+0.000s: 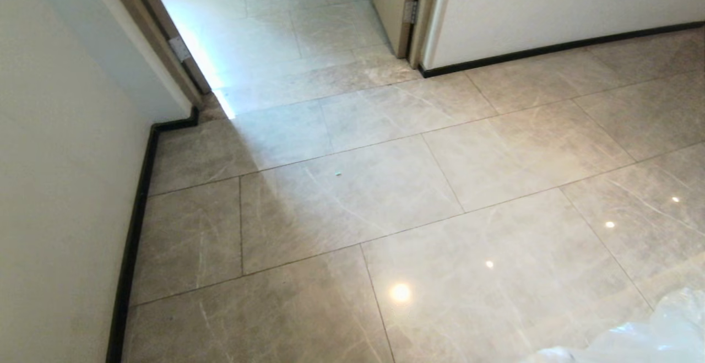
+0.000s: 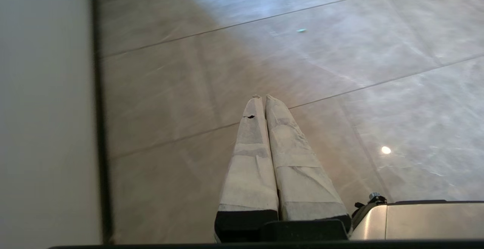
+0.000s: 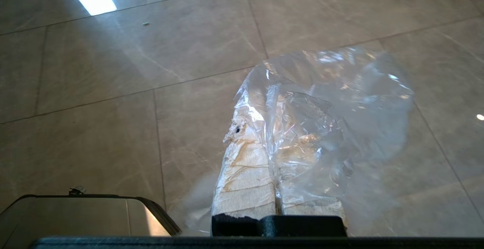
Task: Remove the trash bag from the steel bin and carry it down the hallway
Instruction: Put the trash bag at the door
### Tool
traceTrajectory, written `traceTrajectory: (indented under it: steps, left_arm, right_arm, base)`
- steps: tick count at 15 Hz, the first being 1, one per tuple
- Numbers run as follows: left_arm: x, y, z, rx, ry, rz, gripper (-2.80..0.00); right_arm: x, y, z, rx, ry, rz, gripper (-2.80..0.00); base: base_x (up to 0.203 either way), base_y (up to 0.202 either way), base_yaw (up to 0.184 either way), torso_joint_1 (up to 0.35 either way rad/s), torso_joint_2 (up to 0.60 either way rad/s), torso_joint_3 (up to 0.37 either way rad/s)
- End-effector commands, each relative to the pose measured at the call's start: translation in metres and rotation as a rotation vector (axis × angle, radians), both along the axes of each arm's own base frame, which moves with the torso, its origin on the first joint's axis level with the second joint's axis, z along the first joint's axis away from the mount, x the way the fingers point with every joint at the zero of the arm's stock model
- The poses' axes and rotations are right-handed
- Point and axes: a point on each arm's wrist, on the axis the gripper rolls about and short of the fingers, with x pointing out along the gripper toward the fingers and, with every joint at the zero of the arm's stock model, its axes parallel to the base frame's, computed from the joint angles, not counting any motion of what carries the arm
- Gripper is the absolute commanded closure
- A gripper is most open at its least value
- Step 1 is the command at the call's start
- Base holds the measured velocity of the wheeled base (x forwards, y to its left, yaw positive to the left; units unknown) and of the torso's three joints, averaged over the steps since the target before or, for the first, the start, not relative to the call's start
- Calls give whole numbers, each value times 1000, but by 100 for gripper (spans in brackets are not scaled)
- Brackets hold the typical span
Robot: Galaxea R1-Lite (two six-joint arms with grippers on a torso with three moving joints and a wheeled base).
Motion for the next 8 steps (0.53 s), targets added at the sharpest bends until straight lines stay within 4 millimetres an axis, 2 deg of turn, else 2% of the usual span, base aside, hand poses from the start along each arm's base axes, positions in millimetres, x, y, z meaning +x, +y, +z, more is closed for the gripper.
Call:
traceTrajectory:
  steps: [1, 8]
  left_arm:
    - [0, 0, 0, 0, 0, 0, 0]
    - [0, 0, 0, 0, 0, 0, 0]
  right_arm:
    - [0, 0, 0, 0, 2, 1, 0]
    - [0, 0, 0, -3, 2, 1, 0]
  base:
    - [0, -7, 169, 2, 2, 7]
    - [0, -8, 172, 3, 2, 2]
